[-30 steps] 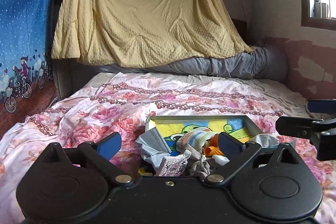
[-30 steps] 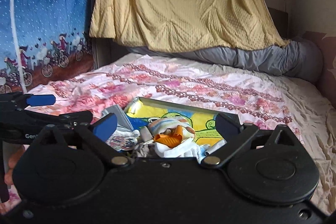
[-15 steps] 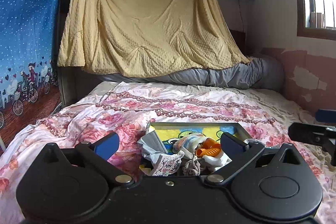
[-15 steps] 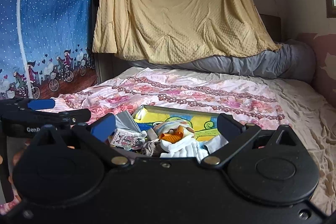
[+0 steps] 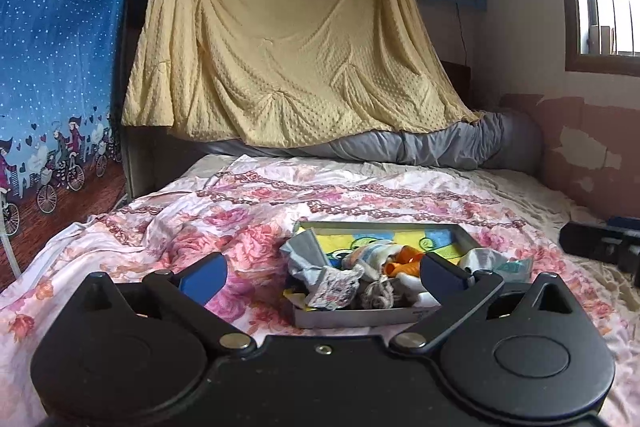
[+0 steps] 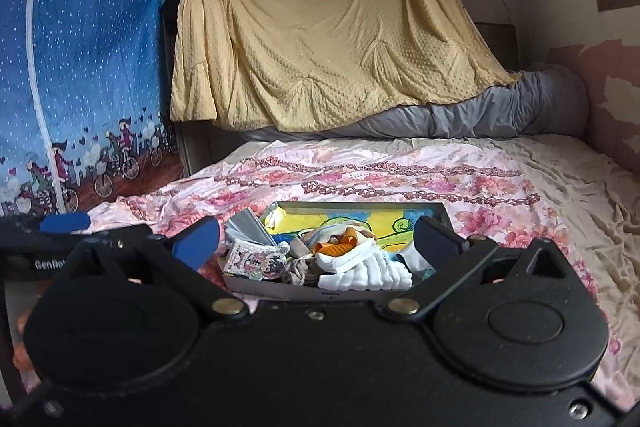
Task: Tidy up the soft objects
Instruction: 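Lift both open tools out of the tray and pull back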
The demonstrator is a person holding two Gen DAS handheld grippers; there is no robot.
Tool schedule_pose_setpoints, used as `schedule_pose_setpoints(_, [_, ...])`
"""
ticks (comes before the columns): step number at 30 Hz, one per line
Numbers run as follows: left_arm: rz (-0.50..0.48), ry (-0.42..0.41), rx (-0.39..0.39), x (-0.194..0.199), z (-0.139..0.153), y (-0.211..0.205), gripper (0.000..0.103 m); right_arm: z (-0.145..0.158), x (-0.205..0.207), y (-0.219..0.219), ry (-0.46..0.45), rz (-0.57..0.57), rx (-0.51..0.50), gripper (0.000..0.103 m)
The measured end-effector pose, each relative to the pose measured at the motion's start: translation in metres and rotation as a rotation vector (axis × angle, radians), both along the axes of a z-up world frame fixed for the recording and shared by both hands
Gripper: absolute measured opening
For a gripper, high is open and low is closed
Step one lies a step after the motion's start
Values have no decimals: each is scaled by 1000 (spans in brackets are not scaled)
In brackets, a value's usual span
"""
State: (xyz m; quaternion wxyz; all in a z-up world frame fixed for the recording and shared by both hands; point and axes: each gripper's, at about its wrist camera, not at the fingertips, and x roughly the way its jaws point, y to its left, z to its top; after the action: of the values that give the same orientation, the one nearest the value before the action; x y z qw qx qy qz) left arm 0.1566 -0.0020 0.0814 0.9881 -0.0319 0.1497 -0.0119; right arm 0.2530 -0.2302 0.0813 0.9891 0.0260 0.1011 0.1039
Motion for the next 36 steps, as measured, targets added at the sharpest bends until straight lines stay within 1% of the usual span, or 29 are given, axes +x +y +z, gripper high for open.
schedule_pose_setpoints(7, [35,6,-20,-4,-12,16,102,-3,-11,-3,-17,-13,30,103])
schedule_pose_setpoints(17, [44,-23,-37,-14,-16,23,102,-13,-14,-4,-5,-39,30,103])
schedule_pose_setpoints(21, [48,-31,-35,-17,-19,23,102,-19,-18,-5,3,-41,48,103])
schedule_pose_setpoints(26, [48,-36,-21,-23,-21,21,102,-23,-20,-1,14,-43,45,103])
schedule_pose_setpoints(33, [66,-52,-8,-36,-24,23,102,-28,-30,0,-2,-43,43,103])
schedule_pose_setpoints(36, [69,-46,-16,-41,-28,26,102,-31,-34,-1,-7,-37,49,103])
